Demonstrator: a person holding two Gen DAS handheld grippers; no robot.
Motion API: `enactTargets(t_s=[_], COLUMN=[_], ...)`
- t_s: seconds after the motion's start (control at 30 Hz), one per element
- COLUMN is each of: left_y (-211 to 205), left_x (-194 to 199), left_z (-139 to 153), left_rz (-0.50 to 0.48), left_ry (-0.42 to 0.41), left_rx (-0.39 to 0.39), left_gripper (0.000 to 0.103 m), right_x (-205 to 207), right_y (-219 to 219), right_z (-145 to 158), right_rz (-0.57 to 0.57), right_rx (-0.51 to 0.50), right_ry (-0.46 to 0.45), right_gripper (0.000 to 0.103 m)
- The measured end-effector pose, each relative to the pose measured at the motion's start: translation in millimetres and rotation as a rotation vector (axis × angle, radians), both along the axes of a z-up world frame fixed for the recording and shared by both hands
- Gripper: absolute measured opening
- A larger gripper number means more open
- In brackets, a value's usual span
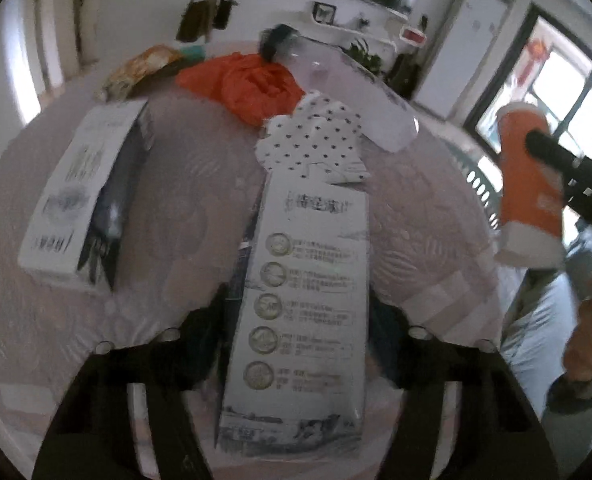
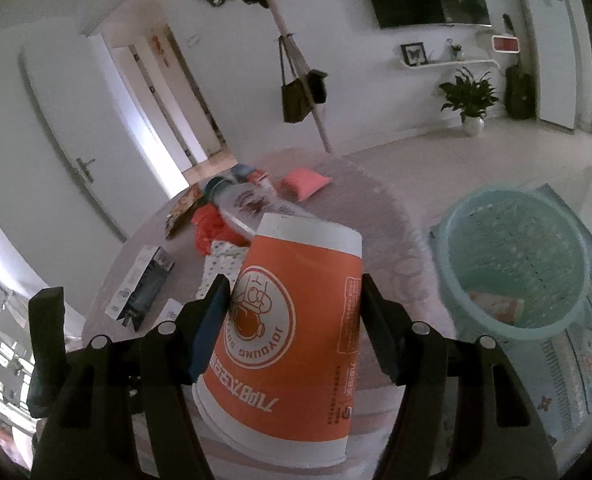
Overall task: Collect trash
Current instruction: 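Carry the milk carton and orange cup to the teal basket and release both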
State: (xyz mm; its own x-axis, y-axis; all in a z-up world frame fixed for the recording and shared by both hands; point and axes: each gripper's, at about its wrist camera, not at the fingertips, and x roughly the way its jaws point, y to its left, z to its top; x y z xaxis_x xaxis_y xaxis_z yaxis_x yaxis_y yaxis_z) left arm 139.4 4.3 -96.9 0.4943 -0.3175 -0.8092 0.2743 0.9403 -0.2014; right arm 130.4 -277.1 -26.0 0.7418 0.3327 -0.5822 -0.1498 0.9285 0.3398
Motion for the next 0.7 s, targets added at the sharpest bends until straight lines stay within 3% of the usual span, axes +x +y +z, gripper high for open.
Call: enactTargets(t_s=[0.23,0.5,0.7], left_y=[-16,-99,-177], left_x=[-10,31,85], left_z=[42,103,82], left_rz=[-0.027,-0.19,-0.291], left_ry=[-0.112,-0.195,-0.045], left_rx=[-0.124,-0.202,-0.315], left_gripper=[0.058,0.058,0.058], right_x=[-4,6,32], right_y=[-50,-117,-161], right_z=[11,22,-8], right_rz=[-0.094,-0.302,-0.464], right_rx=[0.03,-0.013,-0.047], right_ry=[-0.052,-0.104,-0.027], right_gripper=[0.062,0.062,0.062])
